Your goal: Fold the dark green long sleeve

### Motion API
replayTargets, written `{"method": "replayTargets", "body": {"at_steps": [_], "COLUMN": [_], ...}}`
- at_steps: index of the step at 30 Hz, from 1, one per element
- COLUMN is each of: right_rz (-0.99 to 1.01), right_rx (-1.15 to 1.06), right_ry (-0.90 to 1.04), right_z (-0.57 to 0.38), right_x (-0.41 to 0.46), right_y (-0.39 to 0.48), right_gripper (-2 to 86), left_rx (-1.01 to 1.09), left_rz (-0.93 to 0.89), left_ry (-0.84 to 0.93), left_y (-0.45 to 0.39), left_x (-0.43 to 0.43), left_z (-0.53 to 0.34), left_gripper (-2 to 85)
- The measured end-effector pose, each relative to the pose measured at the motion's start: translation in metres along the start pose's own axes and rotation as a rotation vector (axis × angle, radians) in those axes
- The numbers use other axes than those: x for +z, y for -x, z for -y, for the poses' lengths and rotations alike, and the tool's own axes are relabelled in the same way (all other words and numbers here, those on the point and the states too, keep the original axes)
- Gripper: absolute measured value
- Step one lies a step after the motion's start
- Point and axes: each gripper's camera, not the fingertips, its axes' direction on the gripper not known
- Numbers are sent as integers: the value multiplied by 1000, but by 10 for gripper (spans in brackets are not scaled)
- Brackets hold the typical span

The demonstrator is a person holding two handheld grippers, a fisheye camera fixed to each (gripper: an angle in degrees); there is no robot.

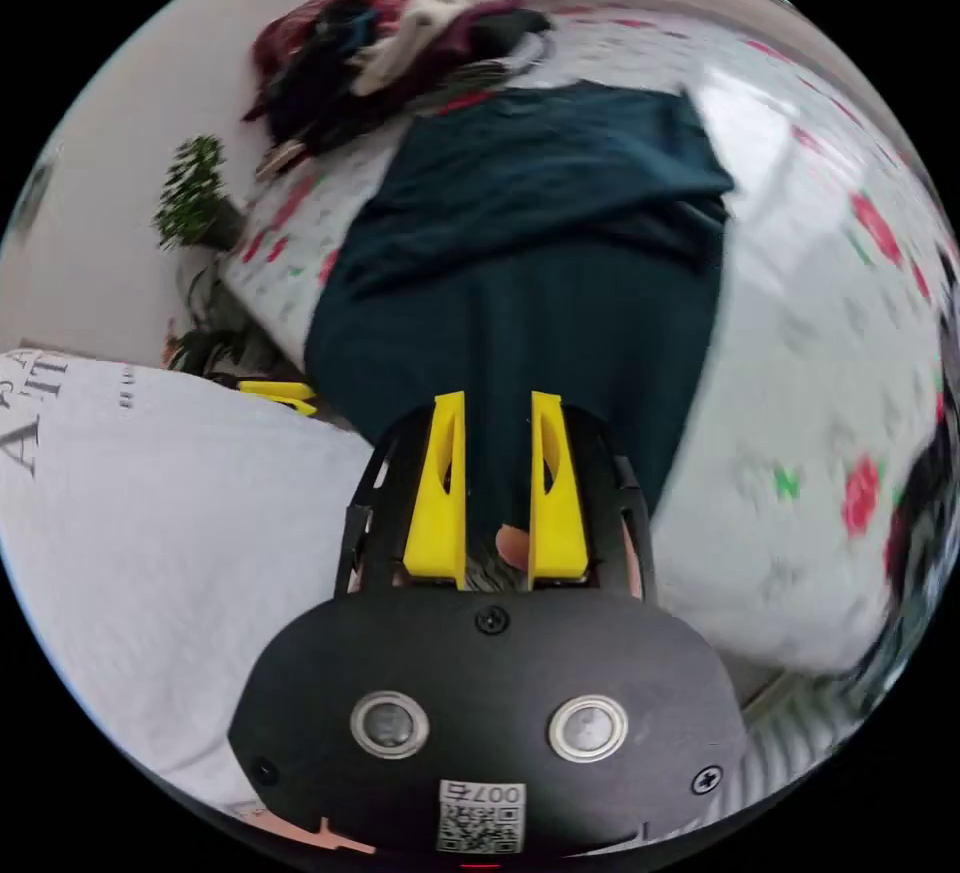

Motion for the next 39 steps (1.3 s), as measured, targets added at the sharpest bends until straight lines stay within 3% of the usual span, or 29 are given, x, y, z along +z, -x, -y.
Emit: {"method": "replayTargets", "body": {"at_steps": [3, 7, 9, 13, 18, 23, 26, 32, 35, 39], "right_rz": [-54, 77, 129, 60, 302, 318, 451, 677, 678, 664], "right_rx": [204, 296, 366, 254, 201, 88, 79, 88, 107, 164], "right_ry": [77, 138, 174, 236, 287, 341, 255, -104, -186, -150], "right_z": [-37, -47, -40, -31, -20, -14, -7, 41, 67, 77], "right_x": [-7, 11, 25, 19, 22, 16, -17, -104, -119, -104], "right_y": [-39, -60, -68, -66, -77, -78, -91, -128, -136, -140], "right_gripper": [71, 76, 79, 64, 43, 25, 16, 10, 8, 7], "left_rx": [32, -7, 1, 54, 121, 167, 138, -38, -44, -125], "left_rz": [44, 205, 156, 128, 39, -92, -191, -357, -254, -237], "left_ry": [84, 142, 162, 223, 227, 102, -56, -401, -394, -322], "left_y": [-7, -14, -14, -19, -27, -38, -33, 2, -4, -9], "left_x": [15, 24, 26, 30, 22, -10, -47, -120, -121, -98], "left_z": [16, 28, 33, 43, 45, 47, 55, 86, 88, 71], "left_gripper": [123, 32, 3, -8, -9, -10, -10, -8, -2, 41]}}
